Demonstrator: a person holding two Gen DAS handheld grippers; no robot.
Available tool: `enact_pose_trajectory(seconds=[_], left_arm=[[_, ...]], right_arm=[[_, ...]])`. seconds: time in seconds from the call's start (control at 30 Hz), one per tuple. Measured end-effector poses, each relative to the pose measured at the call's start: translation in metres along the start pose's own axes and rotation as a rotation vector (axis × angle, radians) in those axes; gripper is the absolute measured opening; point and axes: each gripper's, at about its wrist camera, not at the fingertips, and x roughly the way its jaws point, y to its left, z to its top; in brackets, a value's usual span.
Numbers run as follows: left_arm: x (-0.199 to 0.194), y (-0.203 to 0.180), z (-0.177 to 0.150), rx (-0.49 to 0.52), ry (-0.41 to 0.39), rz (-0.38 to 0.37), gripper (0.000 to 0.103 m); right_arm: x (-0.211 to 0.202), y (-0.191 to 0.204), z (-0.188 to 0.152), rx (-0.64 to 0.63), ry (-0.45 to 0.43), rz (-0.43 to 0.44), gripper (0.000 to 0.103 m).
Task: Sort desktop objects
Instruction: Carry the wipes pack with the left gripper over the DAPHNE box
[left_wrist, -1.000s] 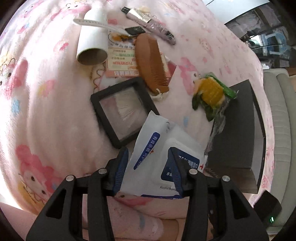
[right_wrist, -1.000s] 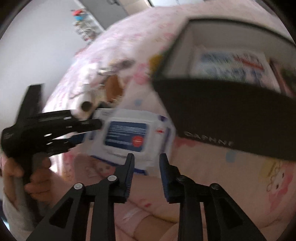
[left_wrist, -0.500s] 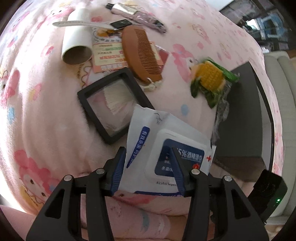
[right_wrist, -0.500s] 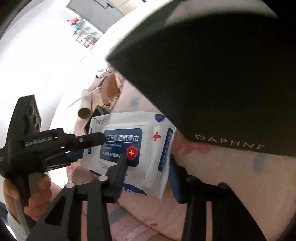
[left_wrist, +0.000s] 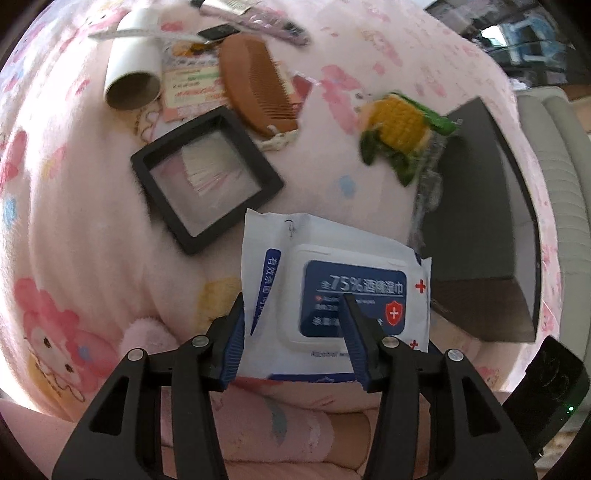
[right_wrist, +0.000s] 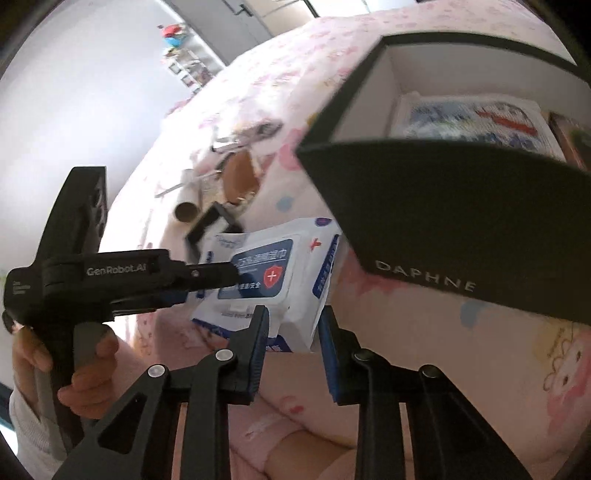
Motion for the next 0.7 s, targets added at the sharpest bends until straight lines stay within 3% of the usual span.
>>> enact_pose_trajectory(seconds=[0.07,0.13,0.2,0.33,0.5,0.7], left_arm=[[0.002,0.001,0.001,-0.009,0.002,0.006,0.049],[0.003,0.0,0.001,-0.002,0.005,0.008,0.055],[0.009,-0.009,0.0,0.041,0.019,0.022,0.062],[0.01,-0.02,-0.008,0.104,0.037,-0.001,0.06],[-0.021,-0.012,-0.018,0.072,-0.042,-0.097,0.054],[-0.058,-0.014,-0.039,0.095,-0.153,-0.202,0.054]], right_arm=[[0.006,-0.008,-0.001,0.052,0.008,0.003,0.024],[0.012,-0.016,0.003,0.093,0.005,0.027,0.024],[0.023,-0.019,0.009,0.125,-0.002,0.054,0.033],[0.038,-0.016,0.014,0.134,0.007,0.046,0.034],[0.01,0.003,0.011,0.051,-0.064,0.054,0.026],[-0.027,0.026,0.011,-0.015,-0.145,0.054,0.025]])
